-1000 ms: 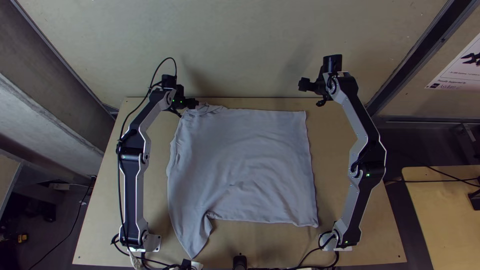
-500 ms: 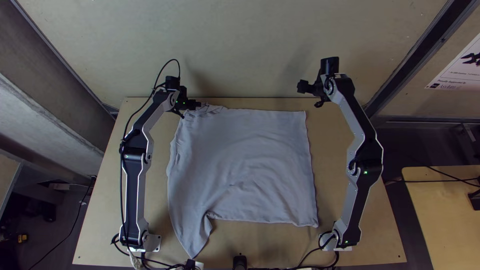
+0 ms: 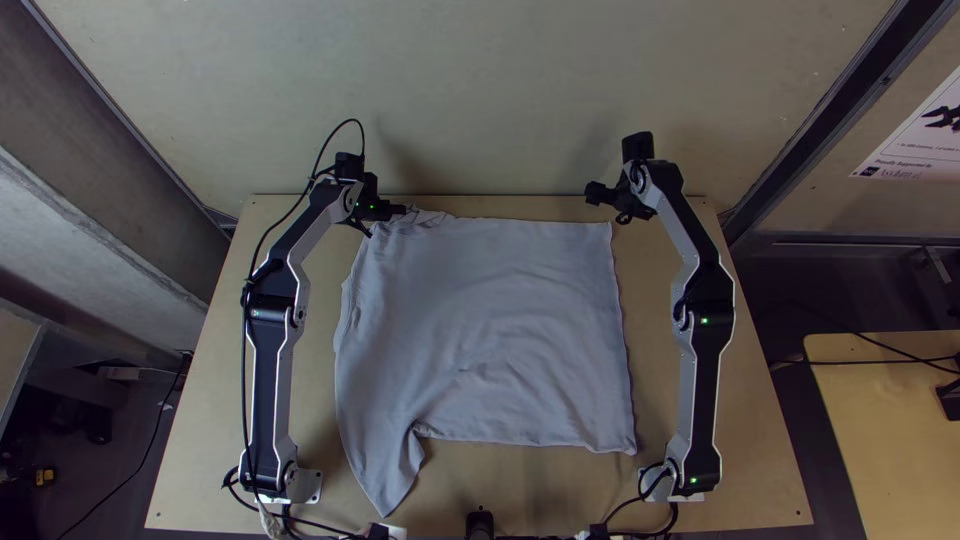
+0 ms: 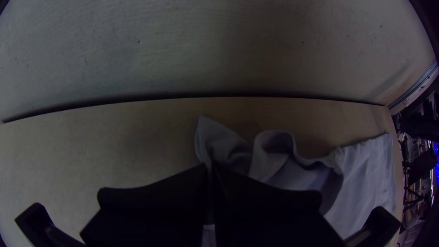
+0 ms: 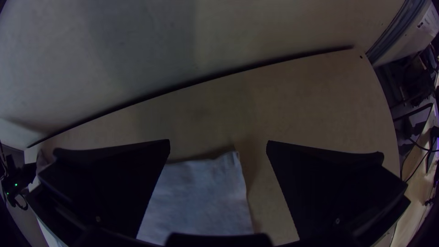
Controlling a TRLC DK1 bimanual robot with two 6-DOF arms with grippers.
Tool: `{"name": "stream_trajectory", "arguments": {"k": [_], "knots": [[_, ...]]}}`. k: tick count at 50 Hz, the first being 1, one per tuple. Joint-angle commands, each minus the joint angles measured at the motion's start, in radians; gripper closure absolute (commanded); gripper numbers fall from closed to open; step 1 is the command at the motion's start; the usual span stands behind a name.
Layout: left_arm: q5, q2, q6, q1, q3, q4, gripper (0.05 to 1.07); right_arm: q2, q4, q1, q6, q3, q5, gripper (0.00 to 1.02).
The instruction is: Fold the t-shirt
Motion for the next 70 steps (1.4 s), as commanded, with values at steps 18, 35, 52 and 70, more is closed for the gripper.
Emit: {"name": "stream_trajectory", "arguments": {"k": [18,35,52,70], "knots": [[-0.006,-0.031,-0.016,0.001,0.016,-0.005,1.05,0.107,-0.028,-0.021,0.027,0.026,-0.004,0.18],[-0.007,-0.045,-0.022,0.016,0.008,-0.03,1.05,0.141,-0.039,-0.009,0.019,0.026,-0.004,0.66],[-0.007,-0.062,-0.027,0.024,0.005,-0.043,1.05,0.136,-0.055,0.0,0.003,0.03,-0.003,1.0],[-0.006,-0.11,-0.108,0.075,0.007,0.02,1.05,0.087,0.011,0.006,0.001,0.04,-0.003,1.0]]}}
